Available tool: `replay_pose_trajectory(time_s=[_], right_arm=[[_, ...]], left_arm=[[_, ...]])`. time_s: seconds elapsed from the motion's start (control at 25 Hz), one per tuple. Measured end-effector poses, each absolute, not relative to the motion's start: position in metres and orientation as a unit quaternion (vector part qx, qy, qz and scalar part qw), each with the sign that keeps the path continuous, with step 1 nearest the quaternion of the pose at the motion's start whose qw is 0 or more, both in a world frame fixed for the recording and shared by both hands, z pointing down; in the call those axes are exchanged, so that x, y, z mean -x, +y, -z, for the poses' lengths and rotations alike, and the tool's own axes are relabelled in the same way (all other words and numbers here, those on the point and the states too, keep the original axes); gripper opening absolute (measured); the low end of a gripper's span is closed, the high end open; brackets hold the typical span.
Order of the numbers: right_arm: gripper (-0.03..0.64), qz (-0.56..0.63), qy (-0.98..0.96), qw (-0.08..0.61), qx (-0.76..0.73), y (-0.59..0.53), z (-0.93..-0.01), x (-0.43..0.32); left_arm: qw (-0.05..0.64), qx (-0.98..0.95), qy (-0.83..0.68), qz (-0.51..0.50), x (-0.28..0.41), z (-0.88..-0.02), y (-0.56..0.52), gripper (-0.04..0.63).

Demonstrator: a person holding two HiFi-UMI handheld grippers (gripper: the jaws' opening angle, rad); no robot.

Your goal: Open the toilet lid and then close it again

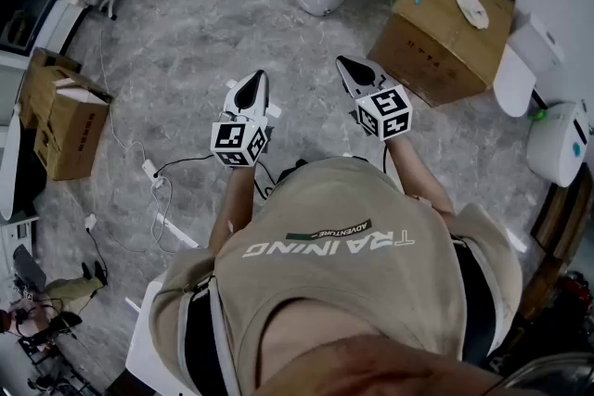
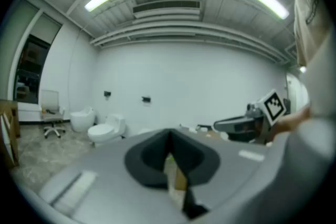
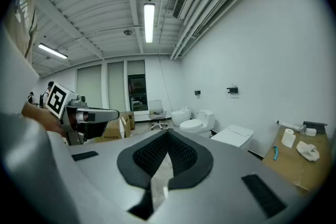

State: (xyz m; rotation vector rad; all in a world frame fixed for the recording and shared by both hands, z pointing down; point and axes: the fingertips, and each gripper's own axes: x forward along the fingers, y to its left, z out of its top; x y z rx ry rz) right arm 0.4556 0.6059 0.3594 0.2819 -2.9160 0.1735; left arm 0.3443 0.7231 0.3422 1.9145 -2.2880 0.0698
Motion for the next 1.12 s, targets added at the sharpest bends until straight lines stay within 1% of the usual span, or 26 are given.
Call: replay_pose_trajectory(time_s=[0.2, 0.4, 0.56, 0.72, 0.92, 1.12], right_arm=[[0.011, -0.035, -0.987, 0.136, -0.076, 0.609, -0.378, -0.435], [0.011, -0.061, -0.985, 0.139, -0.085, 0.623, -0.392, -0.418], [0.011, -0.051, -0.984, 0.135, -0.104, 0.626, -0.395, -0.406], [0.011, -0.072, -0.975, 0.154, -0.142, 0.623, -0.414, -0.406], [0.011, -0.080, -0.972, 0.170, -0.145, 0.600, -0.425, -0.393], [0.011, -0.090, -0.975, 0.165, -0.120, 0.562, -0.432, -0.363]], left_arm=[[0.101, -0.644, -0.758, -0.020, -0.333, -0.357, 0.719, 0.003], [0.114, -0.647, -0.754, -0.022, -0.311, -0.373, 0.728, 0.003], [0.123, -0.661, -0.739, -0.030, -0.302, -0.390, 0.736, 0.003], [0.152, -0.659, -0.736, -0.014, -0.290, -0.410, 0.734, 0.003], [0.164, -0.657, -0.736, -0.001, -0.273, -0.419, 0.708, 0.003], [0.152, -0.655, -0.740, -0.013, -0.252, -0.410, 0.667, 0.003]])
